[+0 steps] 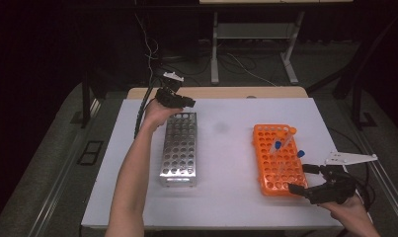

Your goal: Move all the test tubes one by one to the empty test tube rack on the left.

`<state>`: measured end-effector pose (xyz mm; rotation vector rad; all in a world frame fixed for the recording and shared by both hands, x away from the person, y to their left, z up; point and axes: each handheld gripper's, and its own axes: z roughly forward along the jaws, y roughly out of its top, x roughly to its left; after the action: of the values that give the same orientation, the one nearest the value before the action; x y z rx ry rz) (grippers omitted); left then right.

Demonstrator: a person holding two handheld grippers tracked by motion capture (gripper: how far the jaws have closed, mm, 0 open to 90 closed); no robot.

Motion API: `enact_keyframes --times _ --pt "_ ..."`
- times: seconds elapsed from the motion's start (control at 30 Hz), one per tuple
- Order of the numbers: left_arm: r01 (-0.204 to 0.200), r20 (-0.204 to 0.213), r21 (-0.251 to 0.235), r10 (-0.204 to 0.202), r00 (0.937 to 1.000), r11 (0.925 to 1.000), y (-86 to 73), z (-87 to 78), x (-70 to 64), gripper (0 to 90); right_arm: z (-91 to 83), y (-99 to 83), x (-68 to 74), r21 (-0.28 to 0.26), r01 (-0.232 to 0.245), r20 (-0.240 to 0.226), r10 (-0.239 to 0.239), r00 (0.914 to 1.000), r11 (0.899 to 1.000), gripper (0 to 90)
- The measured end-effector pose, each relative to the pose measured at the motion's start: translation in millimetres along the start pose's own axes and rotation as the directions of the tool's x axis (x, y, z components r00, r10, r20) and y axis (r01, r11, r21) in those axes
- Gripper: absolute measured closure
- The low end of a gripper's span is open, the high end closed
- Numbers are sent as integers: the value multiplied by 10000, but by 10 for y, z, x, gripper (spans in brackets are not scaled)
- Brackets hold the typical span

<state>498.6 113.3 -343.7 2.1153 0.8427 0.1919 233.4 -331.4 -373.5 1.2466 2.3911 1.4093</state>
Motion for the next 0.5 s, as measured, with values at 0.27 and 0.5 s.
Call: enact_keyframes --times 0.27,0.5 --pt "109 67 -362 -106 9999 9993 -85 -9 23 745 27 -3 8 103 12 -20 -12 10000 9999 4" --pt "-115 -8 -499 115 9999 9987 -147 -39 0 742 13 -6 2 45 -59 2 59 10000 10000 4"
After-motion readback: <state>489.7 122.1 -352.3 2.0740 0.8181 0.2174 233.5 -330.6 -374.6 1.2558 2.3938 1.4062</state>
